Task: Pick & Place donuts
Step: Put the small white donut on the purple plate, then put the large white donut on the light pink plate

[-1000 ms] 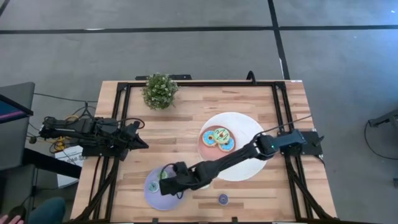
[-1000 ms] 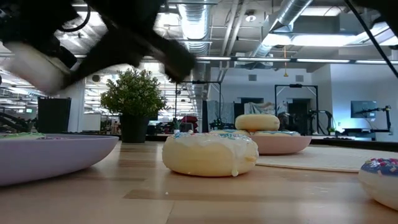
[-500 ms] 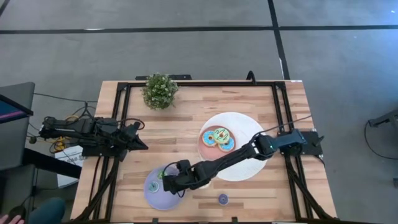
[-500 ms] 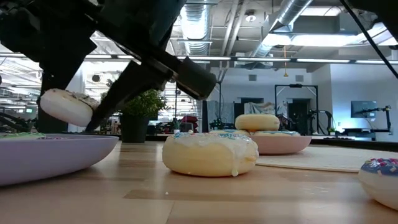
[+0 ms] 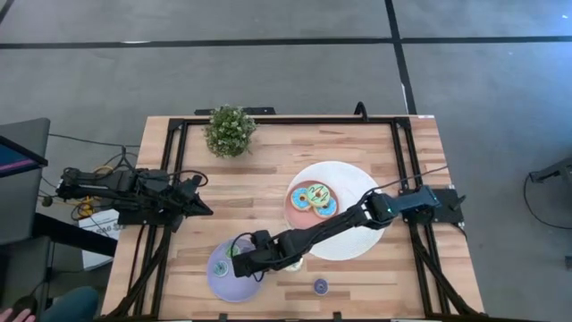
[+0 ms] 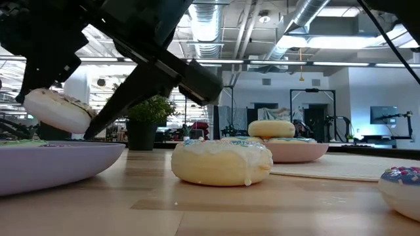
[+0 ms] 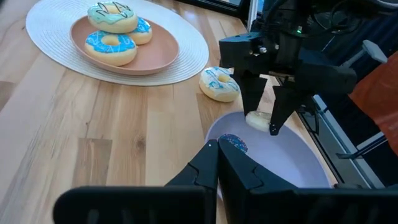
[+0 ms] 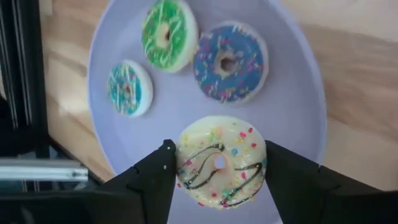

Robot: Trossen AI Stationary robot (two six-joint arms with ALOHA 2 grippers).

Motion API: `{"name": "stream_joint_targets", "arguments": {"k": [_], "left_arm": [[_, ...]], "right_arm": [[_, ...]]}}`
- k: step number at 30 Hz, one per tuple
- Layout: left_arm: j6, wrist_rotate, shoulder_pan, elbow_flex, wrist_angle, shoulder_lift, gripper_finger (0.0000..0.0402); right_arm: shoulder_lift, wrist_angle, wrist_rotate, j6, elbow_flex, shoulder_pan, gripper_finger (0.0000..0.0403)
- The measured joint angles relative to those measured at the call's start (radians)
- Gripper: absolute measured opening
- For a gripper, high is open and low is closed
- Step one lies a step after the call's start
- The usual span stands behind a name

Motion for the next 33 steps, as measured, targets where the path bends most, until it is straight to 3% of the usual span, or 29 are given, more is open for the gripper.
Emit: {"name": "stream_joint_targets", "arguments": {"k": [23,33], "left_arm": [[-0.002,-0.001,0.0,0.0,0.001,0.0,0.0],[-0.006,-0.001,0.0,0.0,0.0,0.0,0.0]], "right_arm": [[0.001,0.04,-0.005,-0.047,0.0,-0.006,0.0224],[0.001,0.013,-0.004,-0.021,0.0,-0.007,0.0271]]}}
